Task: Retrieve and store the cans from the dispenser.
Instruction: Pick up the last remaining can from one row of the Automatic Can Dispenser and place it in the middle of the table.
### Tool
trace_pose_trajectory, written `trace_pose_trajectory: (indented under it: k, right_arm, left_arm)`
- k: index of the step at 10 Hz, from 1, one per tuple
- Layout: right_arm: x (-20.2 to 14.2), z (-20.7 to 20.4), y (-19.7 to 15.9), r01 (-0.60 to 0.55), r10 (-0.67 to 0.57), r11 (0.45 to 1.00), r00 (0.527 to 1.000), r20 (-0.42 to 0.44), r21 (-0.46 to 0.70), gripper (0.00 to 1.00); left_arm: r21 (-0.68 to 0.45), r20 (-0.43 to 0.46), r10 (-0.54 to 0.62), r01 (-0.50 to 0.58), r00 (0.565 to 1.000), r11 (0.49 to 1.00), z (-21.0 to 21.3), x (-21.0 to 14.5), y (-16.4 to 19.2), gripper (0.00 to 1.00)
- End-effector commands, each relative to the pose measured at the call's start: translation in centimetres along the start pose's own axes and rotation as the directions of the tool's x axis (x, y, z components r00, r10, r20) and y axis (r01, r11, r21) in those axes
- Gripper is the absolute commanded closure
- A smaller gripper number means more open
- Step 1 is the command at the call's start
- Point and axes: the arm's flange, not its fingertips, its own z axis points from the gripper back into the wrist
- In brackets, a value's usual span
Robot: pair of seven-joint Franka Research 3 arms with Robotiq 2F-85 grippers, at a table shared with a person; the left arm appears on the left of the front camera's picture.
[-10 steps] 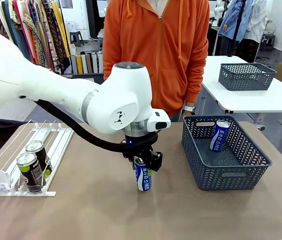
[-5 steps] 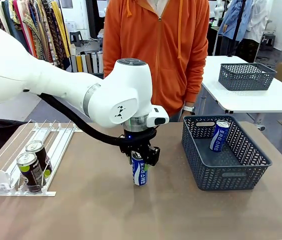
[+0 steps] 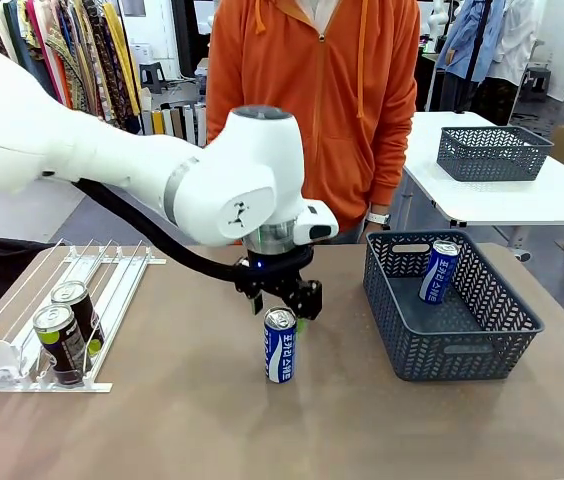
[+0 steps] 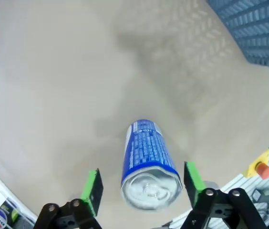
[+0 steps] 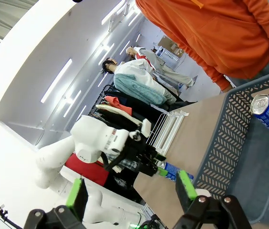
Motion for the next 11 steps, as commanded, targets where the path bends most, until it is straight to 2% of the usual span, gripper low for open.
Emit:
trace_pose_trajectory:
  k: [1, 2, 4, 5, 6, 7, 9, 10, 11]
  right_arm:
    - [0.4, -0.2, 0.4, 0.009, -0.010, 1.000, 1.000, 0.018, 0.010, 0.00]
    - [0.4, -0.2, 0.4, 0.009, -0.010, 1.000, 1.000, 0.018, 0.010, 0.00]
    - [0.4, -0.2, 0.4, 0.009, -0.010, 1.000, 1.000, 0.018, 0.010, 0.00]
    - [0.4, -0.2, 0.4, 0.009, -0.010, 1.000, 1.000, 0.018, 0.010, 0.00]
    - [0.4, -0.2, 0.4, 0.009, -0.010, 1.000, 1.000, 0.018, 0.010, 0.00]
    - [0.4, -0.2, 0.4, 0.009, -0.010, 1.000, 1.000, 0.018, 0.010, 0.00]
    - [0.4, -0.2, 0.4, 0.009, -0.010, 1.000, 1.000, 0.018, 0.010, 0.00]
    - [0.4, -0.2, 0.4, 0.009, -0.010, 1.000, 1.000, 0.018, 0.010, 0.00]
    - [0.4, -0.2, 0.4, 0.009, -0.010, 1.000, 1.000, 0.018, 0.010, 0.00]
  left_arm:
    - [-0.077, 0.087, 0.036, -0.029, 0.996, 0.997, 7.1, -3.2, 3.3, 0.00]
    - [-0.103, 0.113, 0.065, -0.053, 0.992, 0.993, 10.9, -5.3, 6.2, 0.00]
    - [-0.305, 0.168, 0.131, -0.075, 0.977, 0.950, 16.1, -9.9, 13.8, 0.00]
    - [-0.395, 0.197, 0.219, -0.128, 0.955, 0.910, 17.9, -12.5, 18.4, 0.00]
    - [-0.505, 0.219, 0.322, -0.176, 0.921, 0.845, 19.1, -15.8, 23.7, 0.00]
    - [-0.601, 0.233, 0.434, -0.221, 0.870, 0.768, 19.4, -19.4, 28.0, 0.00]
    - [-0.795, 0.223, 0.621, -0.229, 0.752, 0.562, 17.5, -27.5, 35.5, 0.00]
    - [-0.883, 0.191, 0.730, -0.210, 0.657, 0.420, 14.6, -31.9, 38.4, 0.00]
    - [-0.931, 0.155, 0.815, -0.192, 0.559, 0.309, 11.6, -35.7, 39.9, 0.00]
